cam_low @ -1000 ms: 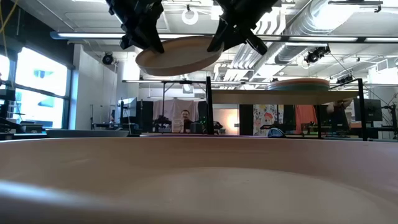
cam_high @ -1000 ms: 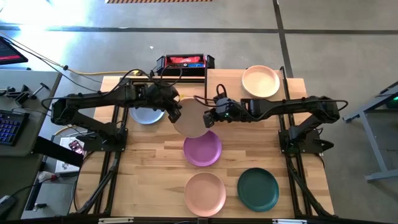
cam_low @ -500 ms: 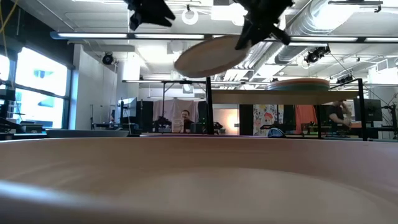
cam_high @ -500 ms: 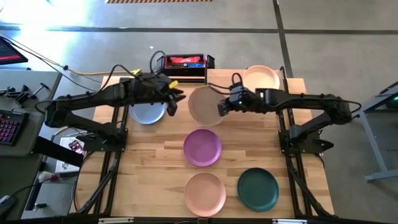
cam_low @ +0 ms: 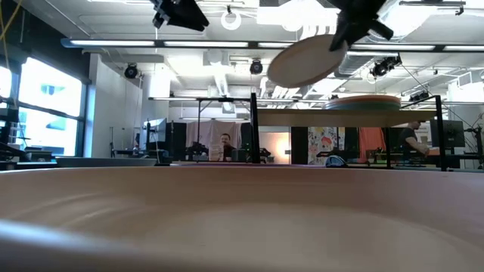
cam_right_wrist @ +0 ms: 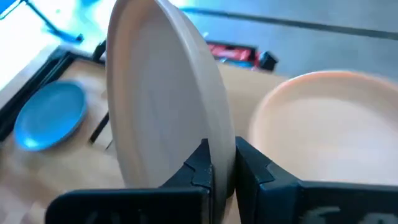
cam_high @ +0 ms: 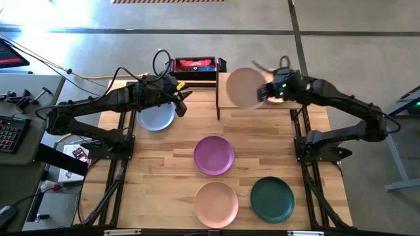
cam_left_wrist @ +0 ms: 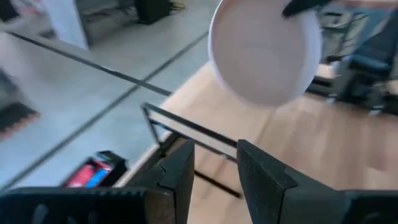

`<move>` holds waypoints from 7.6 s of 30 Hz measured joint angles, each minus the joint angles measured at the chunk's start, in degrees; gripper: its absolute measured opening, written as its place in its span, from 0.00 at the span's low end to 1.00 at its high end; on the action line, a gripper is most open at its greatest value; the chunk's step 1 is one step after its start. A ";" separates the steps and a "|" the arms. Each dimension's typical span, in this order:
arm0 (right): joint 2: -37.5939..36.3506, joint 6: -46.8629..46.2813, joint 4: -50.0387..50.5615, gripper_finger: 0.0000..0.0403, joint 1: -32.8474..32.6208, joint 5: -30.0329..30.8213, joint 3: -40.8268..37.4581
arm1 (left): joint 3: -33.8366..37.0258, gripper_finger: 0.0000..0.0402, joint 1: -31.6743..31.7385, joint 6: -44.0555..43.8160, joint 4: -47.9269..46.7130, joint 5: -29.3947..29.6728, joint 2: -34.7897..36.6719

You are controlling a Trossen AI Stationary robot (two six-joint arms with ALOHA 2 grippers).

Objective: Place and stack plates onto a shelf
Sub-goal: Stack the gray plate on top of the light orange plate on the shelf

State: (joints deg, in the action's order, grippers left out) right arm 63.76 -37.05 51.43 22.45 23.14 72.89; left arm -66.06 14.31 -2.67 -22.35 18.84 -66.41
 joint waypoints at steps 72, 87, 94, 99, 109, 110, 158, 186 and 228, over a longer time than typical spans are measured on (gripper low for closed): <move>-24.32 -45.46 -12.68 0.04 25.40 -6.86 -32.48 | -0.09 0.25 23.26 21.37 -0.55 3.58 0.76; -22.88 -44.12 -12.64 0.05 25.40 -6.95 -32.48 | -0.07 0.25 23.23 21.37 -2.36 3.58 0.74; -22.88 -43.49 -12.58 0.14 25.40 -7.15 -32.48 | -0.04 0.25 23.23 21.37 -2.34 3.58 0.74; -22.90 -43.79 -11.88 0.25 25.43 -7.39 -32.48 | -0.04 0.25 23.23 21.35 -2.32 3.58 0.74; -25.10 -41.36 -11.85 0.32 25.40 -13.14 -32.48 | -0.04 0.25 23.23 21.33 -2.23 2.55 0.74; -25.63 -41.05 -11.80 0.32 25.40 -13.44 -32.48 | -0.04 0.25 23.23 21.33 -2.21 2.17 0.74; -28.61 -39.91 -4.40 0.32 25.43 -16.73 -32.48 | -0.02 0.25 23.23 19.25 -1.94 1.24 0.72; -6.90 -40.42 -42.31 0.32 4.04 -10.51 -32.46 | -0.02 0.25 23.23 19.32 -2.21 1.23 0.72; -12.30 -47.97 -29.08 0.32 1.54 8.05 -32.46 | -0.02 0.25 23.22 21.33 -2.22 1.21 0.70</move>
State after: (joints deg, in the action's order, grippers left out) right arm 51.46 -85.02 22.34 23.99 31.19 40.42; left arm -66.08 37.53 18.65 -24.57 20.05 -65.71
